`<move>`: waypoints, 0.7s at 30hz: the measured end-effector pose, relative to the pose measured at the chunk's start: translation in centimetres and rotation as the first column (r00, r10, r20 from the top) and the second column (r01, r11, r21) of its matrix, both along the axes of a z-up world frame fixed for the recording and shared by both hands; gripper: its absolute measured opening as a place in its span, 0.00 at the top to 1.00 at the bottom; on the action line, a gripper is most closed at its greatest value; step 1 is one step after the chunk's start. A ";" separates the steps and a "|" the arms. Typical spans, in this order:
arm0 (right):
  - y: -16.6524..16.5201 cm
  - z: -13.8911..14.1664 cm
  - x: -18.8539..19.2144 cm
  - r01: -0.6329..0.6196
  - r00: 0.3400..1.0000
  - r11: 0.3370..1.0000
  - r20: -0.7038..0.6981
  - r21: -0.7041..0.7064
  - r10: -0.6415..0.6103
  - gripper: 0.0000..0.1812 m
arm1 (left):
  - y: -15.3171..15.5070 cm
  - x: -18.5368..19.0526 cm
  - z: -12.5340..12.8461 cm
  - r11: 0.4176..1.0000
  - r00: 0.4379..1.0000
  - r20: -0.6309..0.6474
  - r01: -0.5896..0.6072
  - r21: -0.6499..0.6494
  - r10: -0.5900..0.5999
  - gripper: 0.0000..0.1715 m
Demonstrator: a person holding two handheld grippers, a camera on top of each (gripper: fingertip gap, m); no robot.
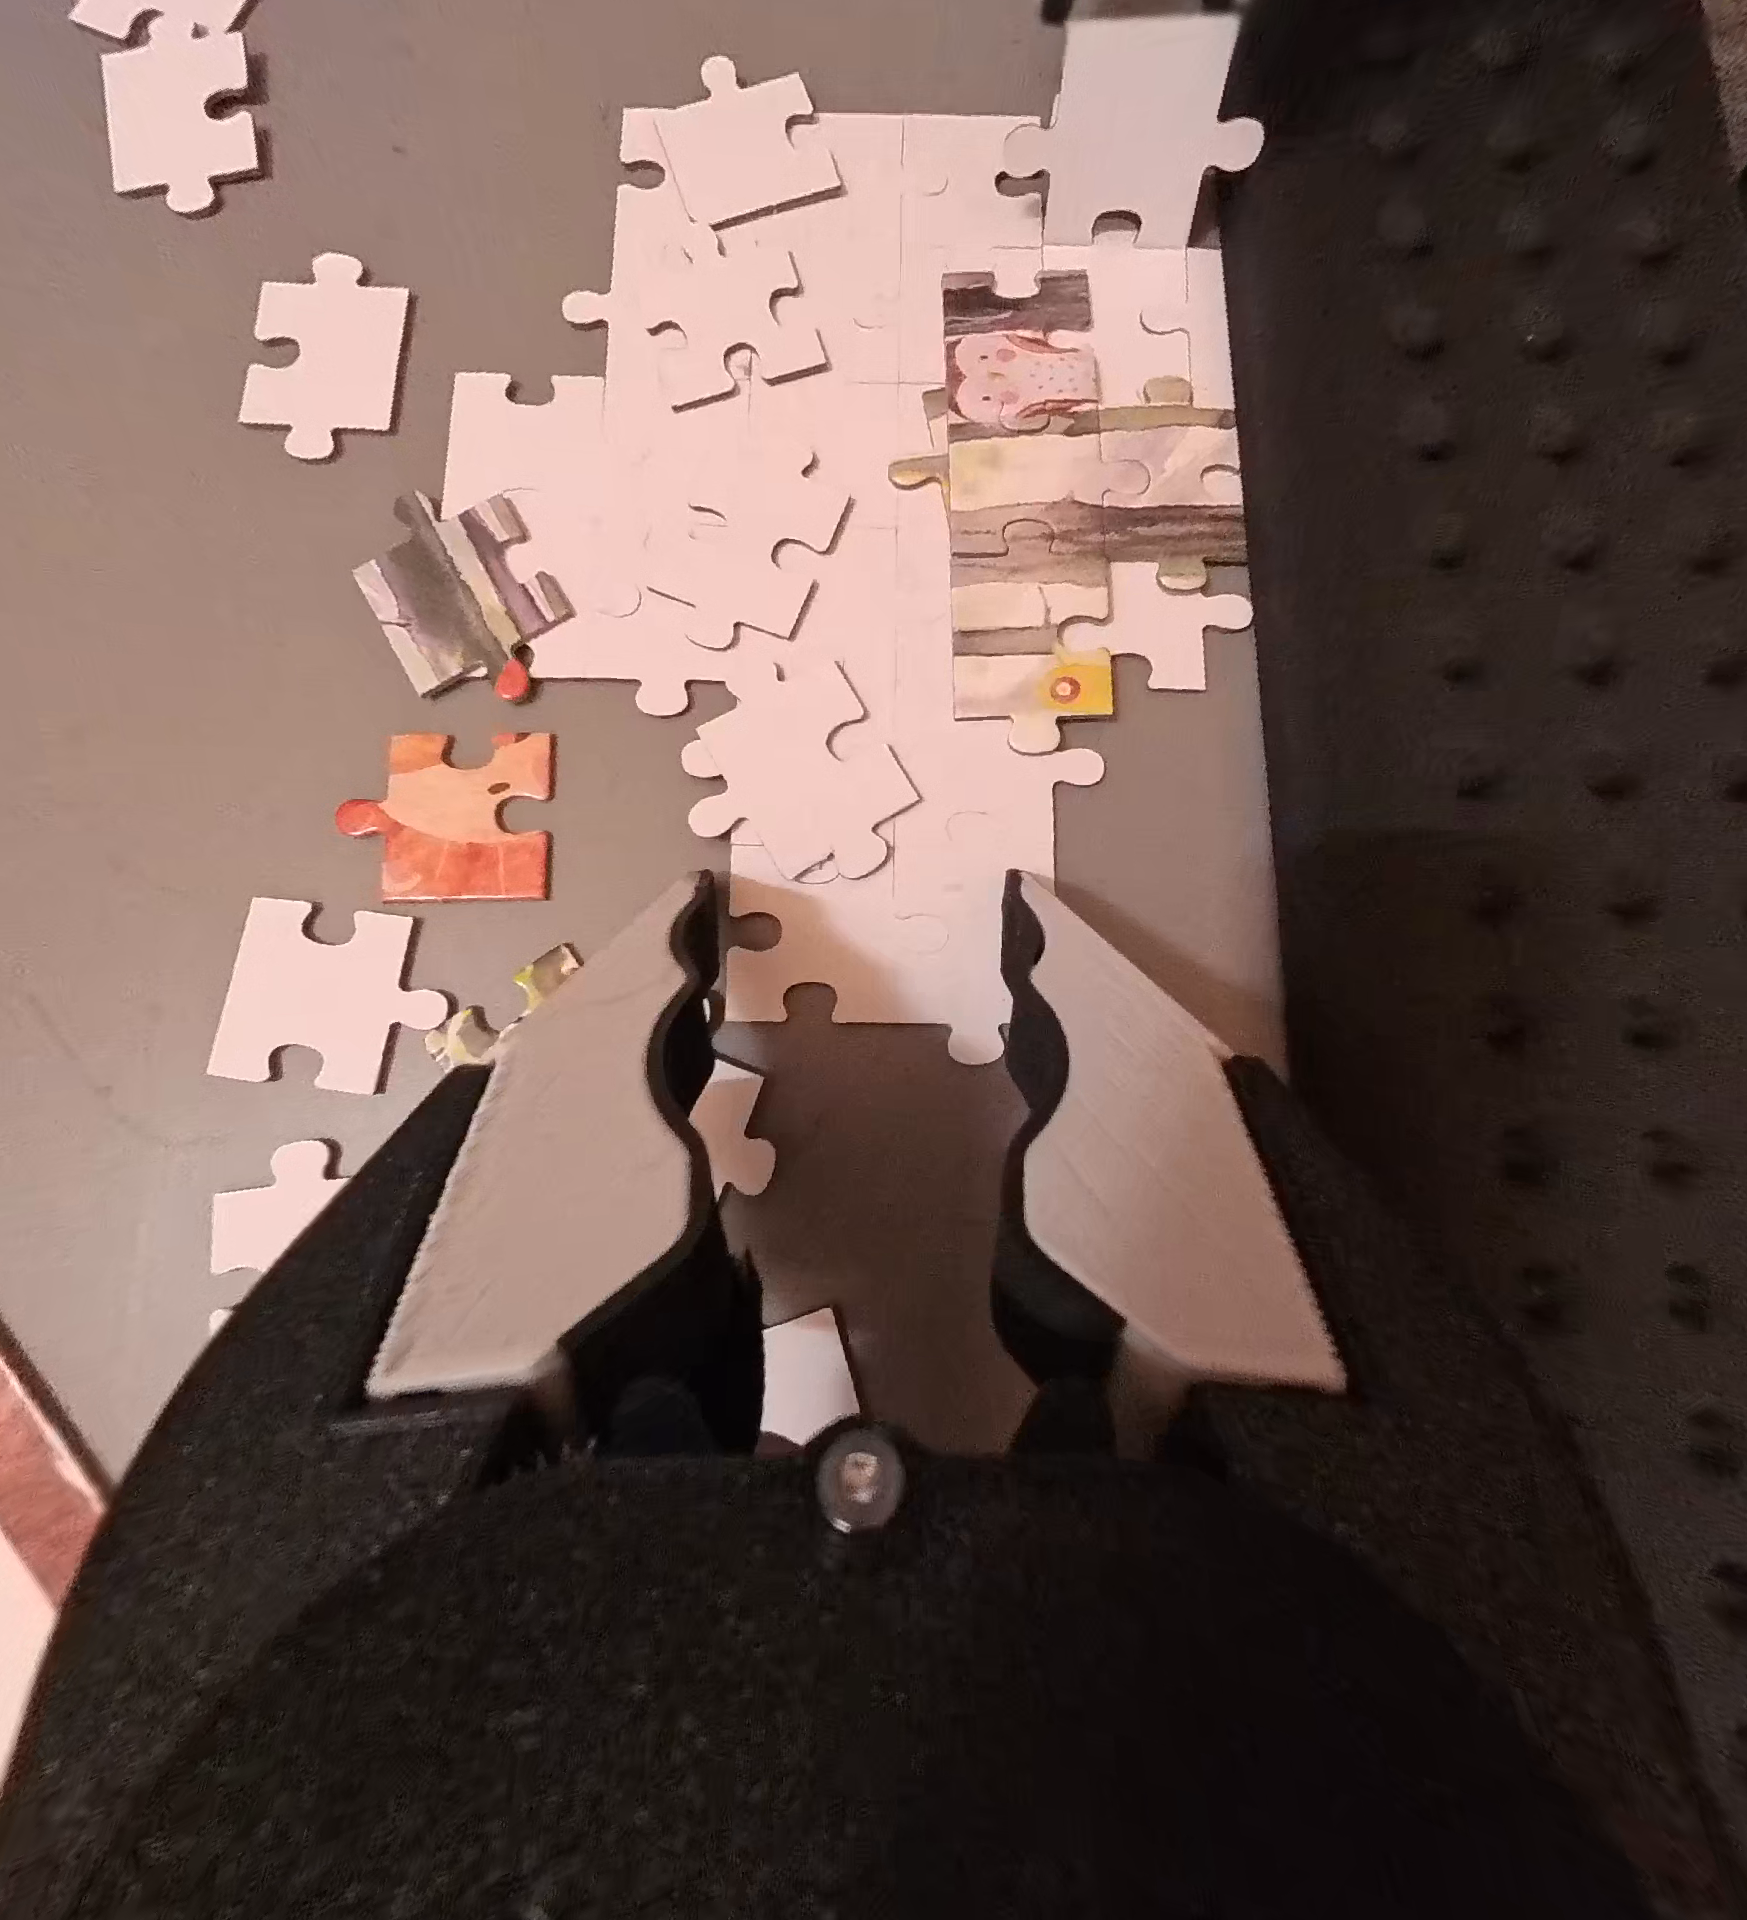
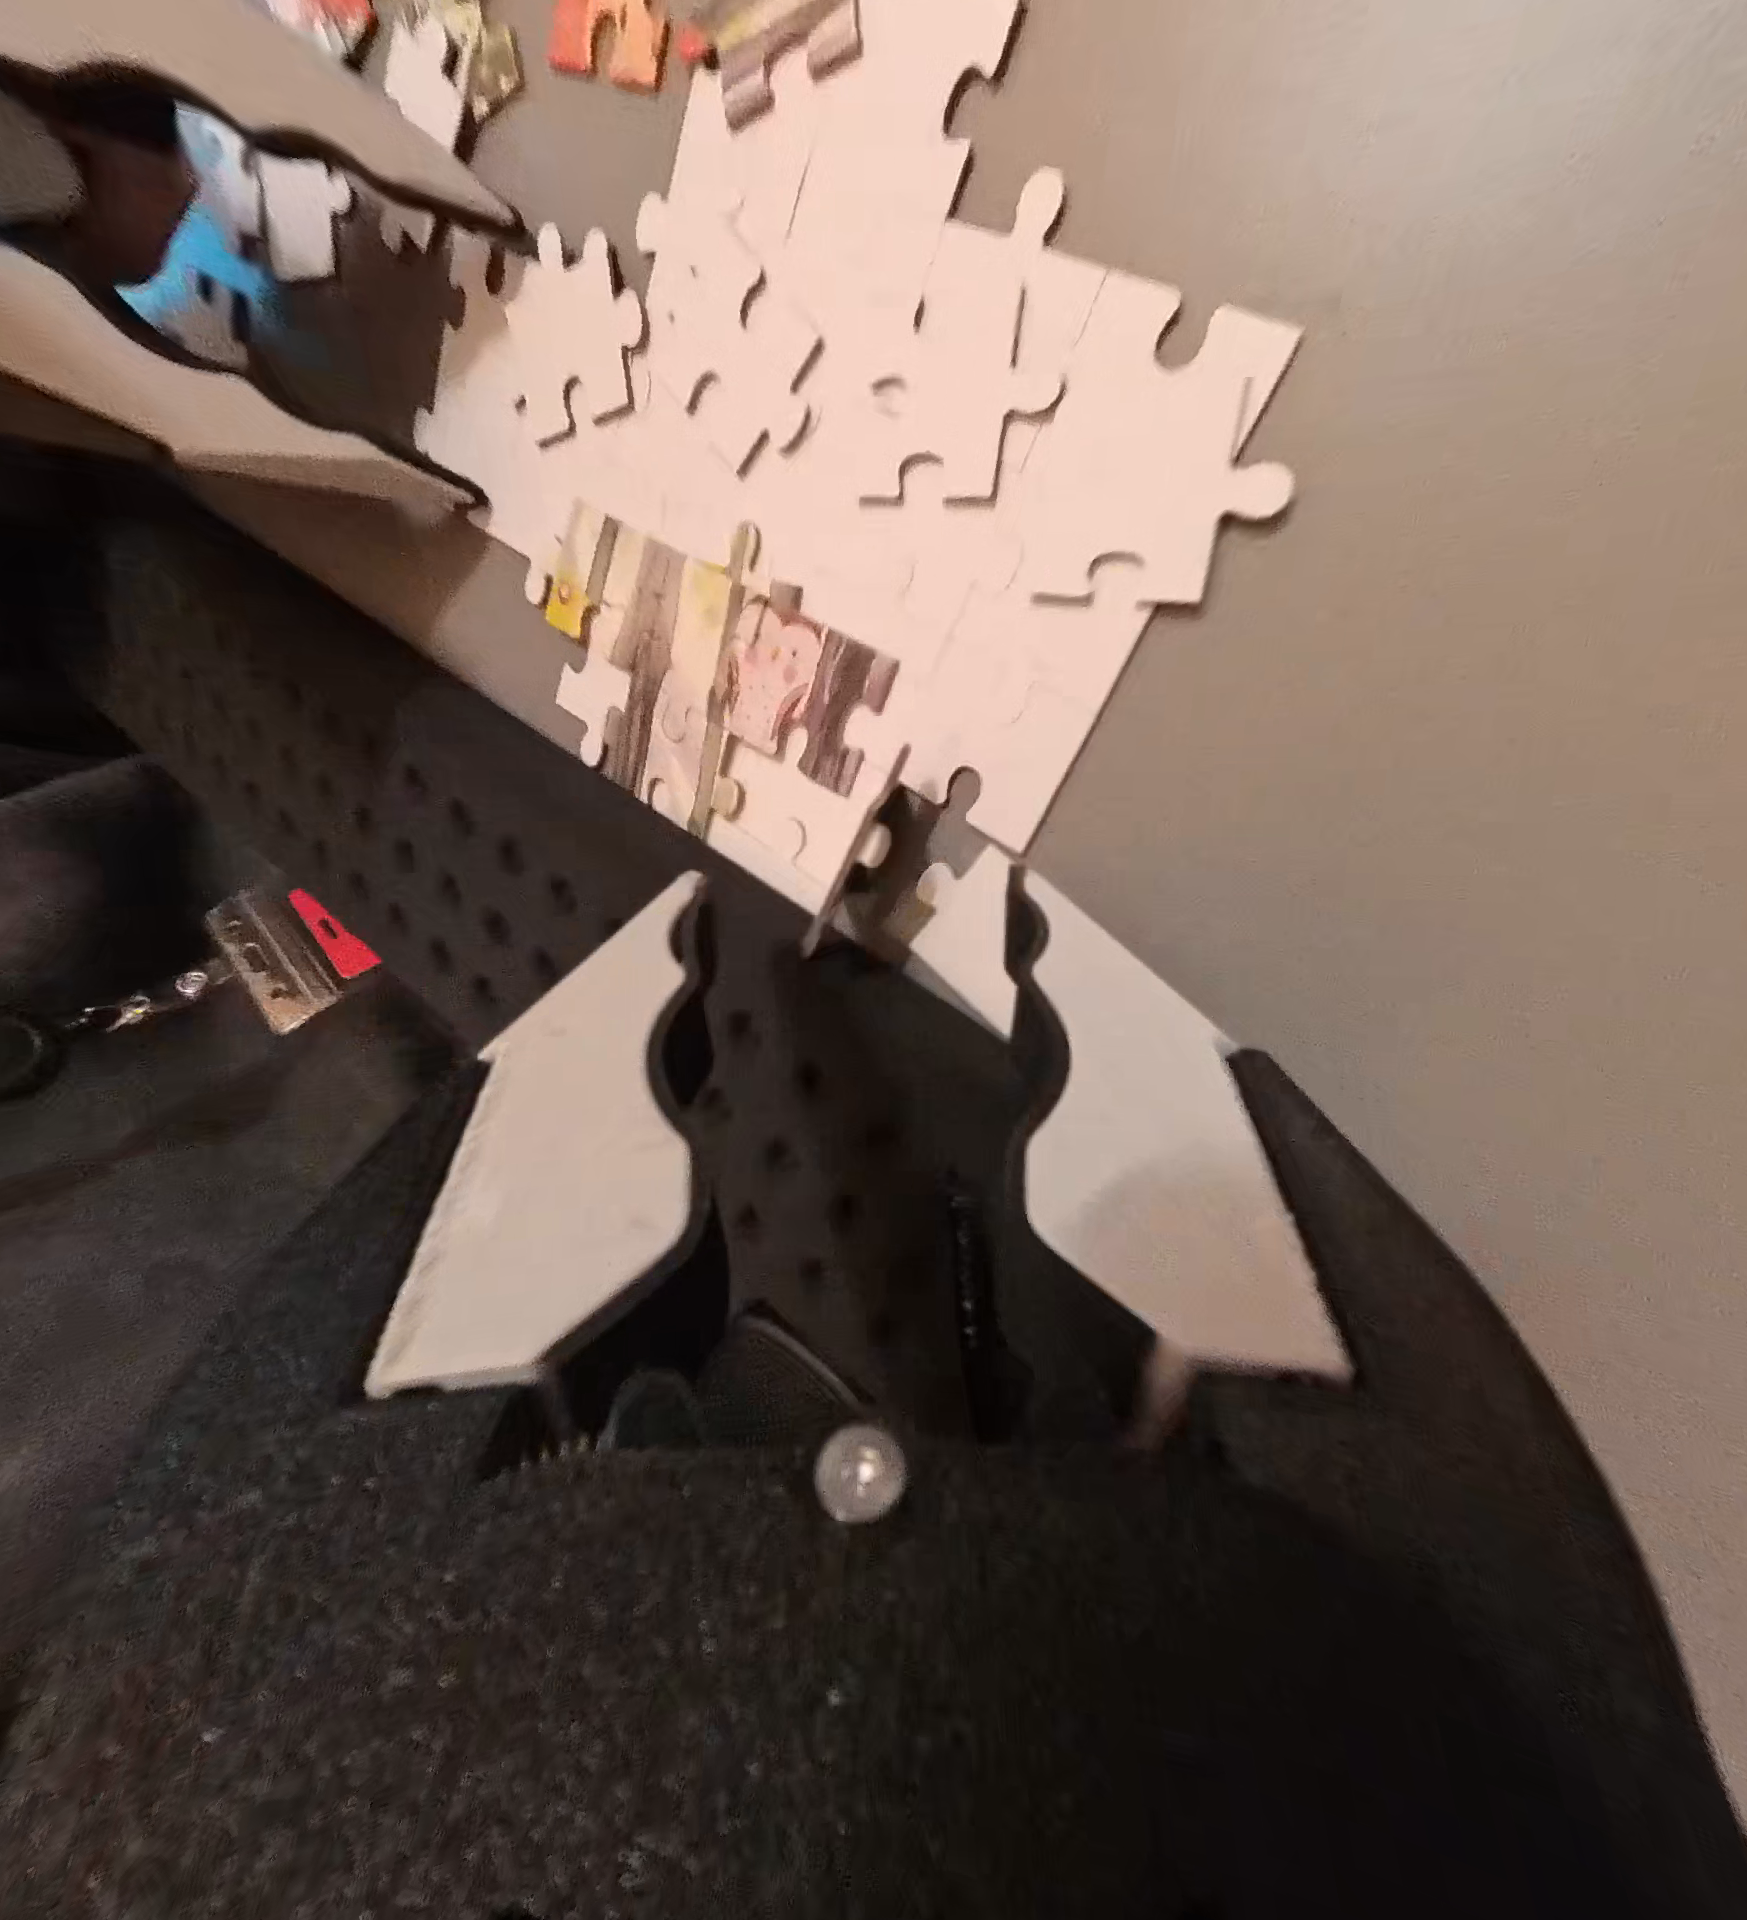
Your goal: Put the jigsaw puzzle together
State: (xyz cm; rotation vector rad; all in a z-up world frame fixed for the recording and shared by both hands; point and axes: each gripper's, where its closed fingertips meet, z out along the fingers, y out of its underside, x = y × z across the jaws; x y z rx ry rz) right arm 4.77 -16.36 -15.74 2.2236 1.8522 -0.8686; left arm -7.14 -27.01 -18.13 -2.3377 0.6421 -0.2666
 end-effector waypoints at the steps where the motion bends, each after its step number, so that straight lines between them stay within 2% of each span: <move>1: -0.7 -0.5 0.2 -0.005 1.000 1.000 0.019 0.027 0.005 0.69 | 0.0 0.0 0.0 1.000 1.000 -0.010 0.002 0.003 -0.002 0.68; 2: -1.2 -1.2 0.2 -0.015 0.999 0.998 0.039 0.062 0.013 0.74 | 0.0 0.0 0.1 1.000 1.000 -0.021 0.005 0.008 -0.005 0.68; 4: -1.2 -2.1 -0.3 -0.038 0.999 0.987 0.040 0.158 0.032 0.95 | 0.2 0.0 0.2 1.000 0.999 -0.042 0.006 0.021 -0.005 0.69; 7: -0.3 -1.1 -2.1 -0.018 0.997 0.964 -0.073 0.264 0.039 0.97 | 0.7 -0.3 0.3 0.998 0.997 -0.072 -0.012 0.053 0.016 0.69; 10: -0.6 2.1 -4.1 0.042 0.968 0.978 -0.251 0.206 0.012 0.99 | 1.2 -0.1 0.6 0.997 0.999 -0.045 -0.028 0.072 0.031 0.69; 12: -0.3 4.8 -5.2 0.082 0.930 0.979 -0.366 0.185 -0.009 0.99 | 1.8 0.2 1.3 0.993 0.999 -0.005 -0.044 0.105 0.045 0.68; 15: 0.2 8.0 -6.5 0.118 0.880 0.972 -0.475 0.204 -0.007 0.99 | 2.6 1.5 3.9 0.981 0.992 0.123 -0.057 0.187 0.034 0.66; 17: -0.8 9.8 -7.1 0.092 0.849 0.984 -0.528 0.152 0.002 0.99 | 2.8 2.6 5.8 0.970 0.974 0.225 -0.063 0.234 0.009 0.66; 21: -3.7 12.2 -8.1 0.002 0.795 0.997 -0.605 -0.080 -0.050 0.99 | 3.6 3.8 7.8 0.962 0.919 0.395 -0.114 0.248 0.007 0.62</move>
